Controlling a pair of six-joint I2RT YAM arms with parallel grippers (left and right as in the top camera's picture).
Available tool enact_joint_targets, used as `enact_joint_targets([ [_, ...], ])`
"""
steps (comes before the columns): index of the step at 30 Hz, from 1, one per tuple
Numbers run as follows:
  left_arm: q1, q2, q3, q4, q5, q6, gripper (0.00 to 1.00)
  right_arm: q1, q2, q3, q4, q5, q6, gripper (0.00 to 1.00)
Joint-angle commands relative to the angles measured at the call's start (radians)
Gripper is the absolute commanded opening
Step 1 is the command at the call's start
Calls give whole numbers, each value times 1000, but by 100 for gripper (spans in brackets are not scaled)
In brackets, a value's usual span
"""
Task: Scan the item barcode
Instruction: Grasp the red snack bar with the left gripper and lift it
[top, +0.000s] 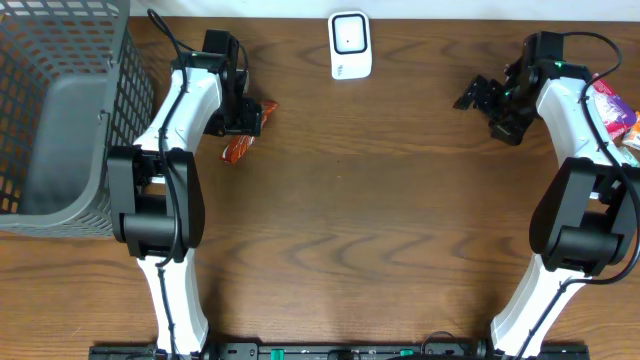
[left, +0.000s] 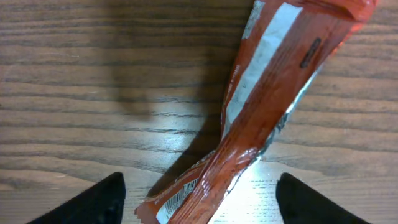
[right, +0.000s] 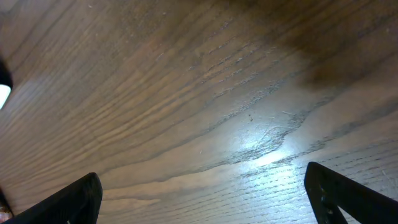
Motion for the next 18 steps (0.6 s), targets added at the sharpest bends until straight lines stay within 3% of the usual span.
enact_joint_targets([
  [1,1,5,-8,-7,40,3,76,0,-28,0,-1,8,0,99],
  [18,1,5,-106,60,71,3,75,0,-28,0,-1,8,0,99],
])
